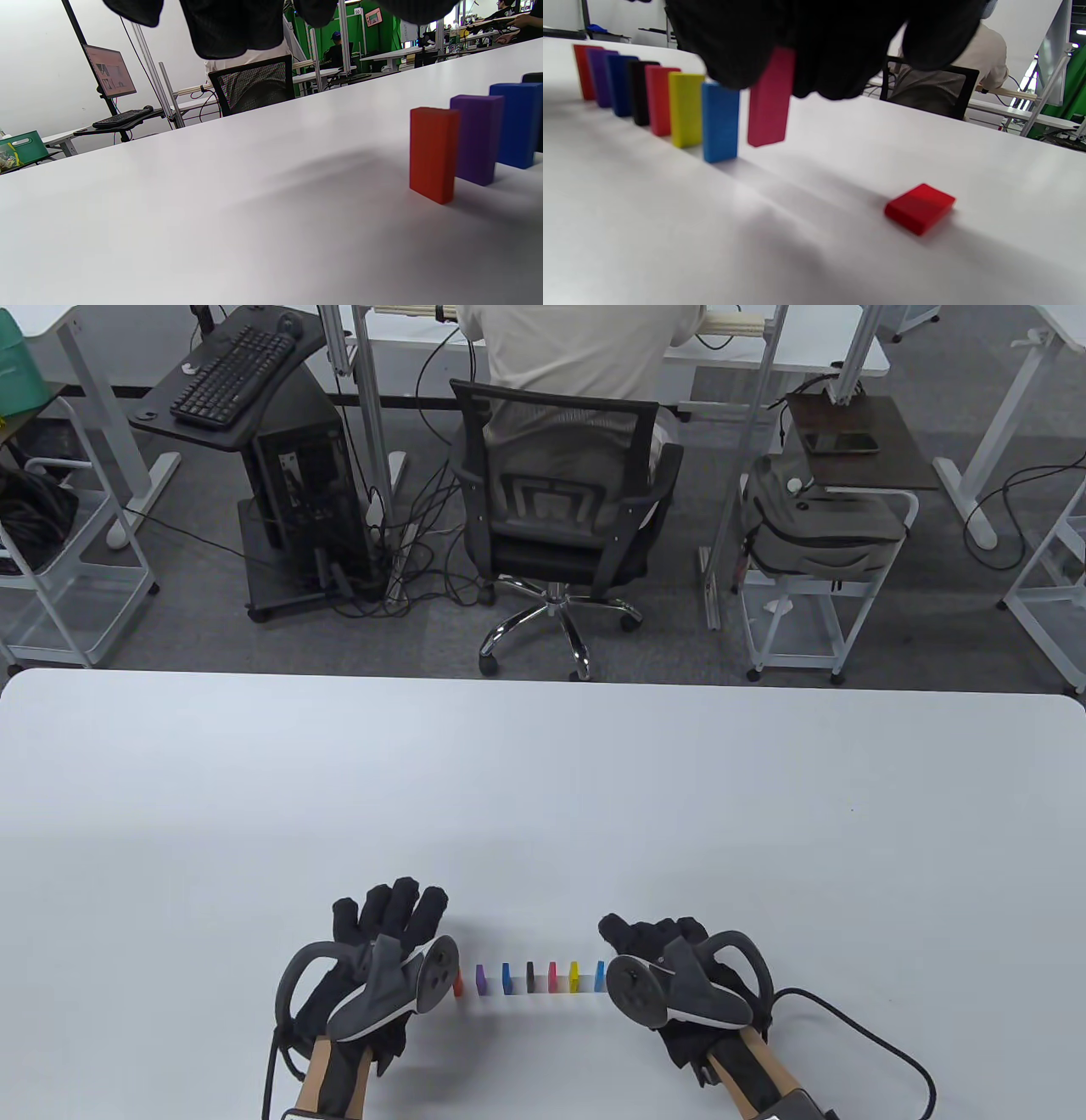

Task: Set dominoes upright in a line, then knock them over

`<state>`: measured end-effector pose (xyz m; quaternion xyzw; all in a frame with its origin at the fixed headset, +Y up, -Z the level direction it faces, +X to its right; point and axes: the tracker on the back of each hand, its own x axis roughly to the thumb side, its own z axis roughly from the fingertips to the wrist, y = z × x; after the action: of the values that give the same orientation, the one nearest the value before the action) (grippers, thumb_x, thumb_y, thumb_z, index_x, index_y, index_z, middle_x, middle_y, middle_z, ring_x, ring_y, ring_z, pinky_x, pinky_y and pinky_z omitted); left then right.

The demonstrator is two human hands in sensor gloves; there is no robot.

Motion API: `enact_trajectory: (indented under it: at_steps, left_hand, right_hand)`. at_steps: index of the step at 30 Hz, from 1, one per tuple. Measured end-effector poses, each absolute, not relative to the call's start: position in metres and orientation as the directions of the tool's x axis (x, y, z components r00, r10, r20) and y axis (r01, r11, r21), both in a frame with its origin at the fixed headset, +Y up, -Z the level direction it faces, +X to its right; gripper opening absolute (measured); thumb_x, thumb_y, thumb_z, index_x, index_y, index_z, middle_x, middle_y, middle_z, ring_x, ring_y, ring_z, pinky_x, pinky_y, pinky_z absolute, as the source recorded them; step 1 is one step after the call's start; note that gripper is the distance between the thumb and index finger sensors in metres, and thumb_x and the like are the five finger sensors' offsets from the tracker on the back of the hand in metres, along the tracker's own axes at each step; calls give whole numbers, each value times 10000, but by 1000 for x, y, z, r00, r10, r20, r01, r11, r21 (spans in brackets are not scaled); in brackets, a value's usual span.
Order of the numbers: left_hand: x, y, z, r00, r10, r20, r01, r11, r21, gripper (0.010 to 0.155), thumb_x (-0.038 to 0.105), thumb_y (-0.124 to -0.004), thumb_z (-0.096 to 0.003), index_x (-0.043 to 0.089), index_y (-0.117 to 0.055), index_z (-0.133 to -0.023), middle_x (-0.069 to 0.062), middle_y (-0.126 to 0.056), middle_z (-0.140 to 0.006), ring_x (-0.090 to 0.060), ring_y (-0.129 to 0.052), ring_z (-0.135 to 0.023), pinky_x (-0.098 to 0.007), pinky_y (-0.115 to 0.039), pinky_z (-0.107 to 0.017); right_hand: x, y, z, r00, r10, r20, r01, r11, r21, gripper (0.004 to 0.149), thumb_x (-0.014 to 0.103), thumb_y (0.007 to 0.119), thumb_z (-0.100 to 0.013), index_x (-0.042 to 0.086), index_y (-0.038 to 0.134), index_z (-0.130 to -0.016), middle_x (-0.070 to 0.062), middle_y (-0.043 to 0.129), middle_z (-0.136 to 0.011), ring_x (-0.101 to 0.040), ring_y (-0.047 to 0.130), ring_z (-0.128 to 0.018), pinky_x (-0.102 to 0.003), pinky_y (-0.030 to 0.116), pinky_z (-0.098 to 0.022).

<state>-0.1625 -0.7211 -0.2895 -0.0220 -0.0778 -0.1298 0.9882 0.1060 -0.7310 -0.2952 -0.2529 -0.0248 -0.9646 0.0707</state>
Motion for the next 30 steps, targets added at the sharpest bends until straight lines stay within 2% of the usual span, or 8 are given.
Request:
enact_trajectory:
  at_steps: [16,30]
  left_hand:
    - [-161,-720,-289,949,-270,161,279,960,-35,744,593,-587,-503,322,-371,-1162,-69,-508,-1253,-316,-616,-1149,-610,-488,-800]
    - [-160,-720,-289,947,-276,162,286,958,-37,745,591,-589,-504,320,-370,-1162,-71,-509,-1252,-314,-616,-1150,-609,-489,-800]
  right_hand:
    - [101,-745,-300,-853,-126,506,176,-983,52,683,311,802,-531,157,466,-1106,-28,785,-997,-325,816,-902,-636,617,-699]
    - [100,-744,-300,-851,-137,507,190,-980,53,689,312,809,-527,161,467,-1106,-24,785,-995,-327,808,-912,-641,609,-701]
